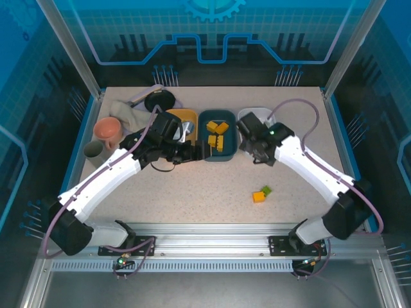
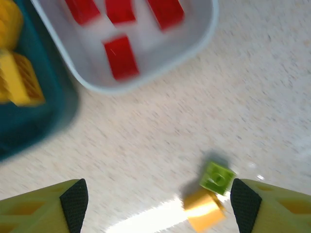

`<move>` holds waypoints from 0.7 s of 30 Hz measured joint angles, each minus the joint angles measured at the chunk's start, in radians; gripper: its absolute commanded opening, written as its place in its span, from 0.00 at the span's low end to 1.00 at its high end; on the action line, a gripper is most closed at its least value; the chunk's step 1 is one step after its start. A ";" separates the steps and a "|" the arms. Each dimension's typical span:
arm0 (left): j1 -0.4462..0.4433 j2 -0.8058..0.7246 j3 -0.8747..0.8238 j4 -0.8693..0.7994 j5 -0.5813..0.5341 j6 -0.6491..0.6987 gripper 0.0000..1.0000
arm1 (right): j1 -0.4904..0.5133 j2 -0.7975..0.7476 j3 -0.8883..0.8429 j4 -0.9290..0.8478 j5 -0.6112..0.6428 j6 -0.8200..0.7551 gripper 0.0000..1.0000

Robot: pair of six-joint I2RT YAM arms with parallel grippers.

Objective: Sort the legos into containers by color

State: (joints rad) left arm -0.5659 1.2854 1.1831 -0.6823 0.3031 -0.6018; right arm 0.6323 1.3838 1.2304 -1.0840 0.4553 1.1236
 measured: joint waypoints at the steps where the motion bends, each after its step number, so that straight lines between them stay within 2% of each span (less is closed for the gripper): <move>1: 0.000 -0.013 -0.018 -0.003 -0.002 0.000 0.84 | 0.003 -0.020 -0.035 -0.010 -0.016 -0.013 0.82; 6: 0.000 -0.068 -0.093 -0.014 -0.007 -0.002 0.84 | 0.009 -0.078 -0.208 -0.034 -0.105 -0.055 0.89; 10: 0.000 -0.083 -0.132 -0.010 -0.006 -0.003 0.84 | 0.019 -0.082 -0.314 0.001 -0.179 -0.097 0.88; 21: 0.000 -0.143 -0.221 0.034 0.021 -0.040 0.84 | 0.029 0.014 -0.423 0.183 -0.271 -0.194 0.74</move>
State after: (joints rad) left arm -0.5659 1.1423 0.9619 -0.6479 0.3241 -0.6418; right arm 0.6613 1.3983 0.8074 -0.9012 0.1841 0.9295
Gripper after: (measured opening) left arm 0.842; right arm 0.770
